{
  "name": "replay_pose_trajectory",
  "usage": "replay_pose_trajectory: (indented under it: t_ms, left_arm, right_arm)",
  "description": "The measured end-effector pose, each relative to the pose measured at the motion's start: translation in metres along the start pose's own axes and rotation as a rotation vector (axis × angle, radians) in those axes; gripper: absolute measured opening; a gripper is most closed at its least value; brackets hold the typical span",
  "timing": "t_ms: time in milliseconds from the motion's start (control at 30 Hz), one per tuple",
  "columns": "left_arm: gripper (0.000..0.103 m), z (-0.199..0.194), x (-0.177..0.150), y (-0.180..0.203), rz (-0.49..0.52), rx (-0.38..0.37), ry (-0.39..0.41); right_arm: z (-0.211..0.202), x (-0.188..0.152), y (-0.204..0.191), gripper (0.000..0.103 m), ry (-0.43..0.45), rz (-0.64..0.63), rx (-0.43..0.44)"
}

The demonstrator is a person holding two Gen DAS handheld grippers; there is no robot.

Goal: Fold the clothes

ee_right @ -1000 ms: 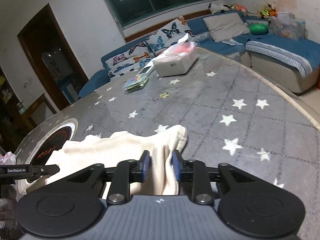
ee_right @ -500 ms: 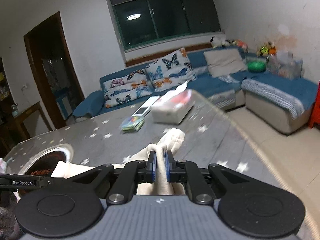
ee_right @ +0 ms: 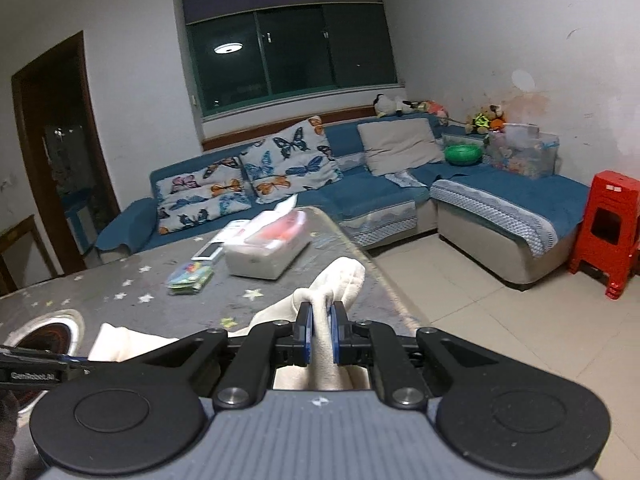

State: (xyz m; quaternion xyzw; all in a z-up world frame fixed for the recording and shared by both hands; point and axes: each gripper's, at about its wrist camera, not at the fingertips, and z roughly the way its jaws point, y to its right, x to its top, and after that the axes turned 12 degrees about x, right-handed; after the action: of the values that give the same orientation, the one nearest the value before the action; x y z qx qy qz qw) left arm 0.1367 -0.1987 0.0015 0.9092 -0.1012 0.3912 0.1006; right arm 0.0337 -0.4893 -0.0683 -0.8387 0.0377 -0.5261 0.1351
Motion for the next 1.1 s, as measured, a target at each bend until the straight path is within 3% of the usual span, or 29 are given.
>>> replay_pose_trajectory:
  t_ms: [833, 867, 933, 1100]
  left_arm:
    - [0.025, 0.009, 0.006, 0.015, 0.049, 0.056, -0.011]
    - [0.025, 0.009, 0.007, 0.014, 0.048, 0.060, -0.010]
    - [0.038, 0.008, 0.008, 0.012, 0.043, 0.068, -0.008]
    - [0.039, 0.007, 0.010, 0.007, 0.040, 0.086, 0.001]
  right_arm:
    - [0.014, -0.020, 0.035, 0.011, -0.058, 0.061, -0.090]
    - [0.014, -0.020, 0.035, 0.012, -0.058, 0.061, -0.092]
    - [0.015, -0.020, 0.036, 0.012, -0.058, 0.062, -0.096]
    - [0.015, -0.018, 0.030, 0.012, -0.067, 0.051, -0.074]
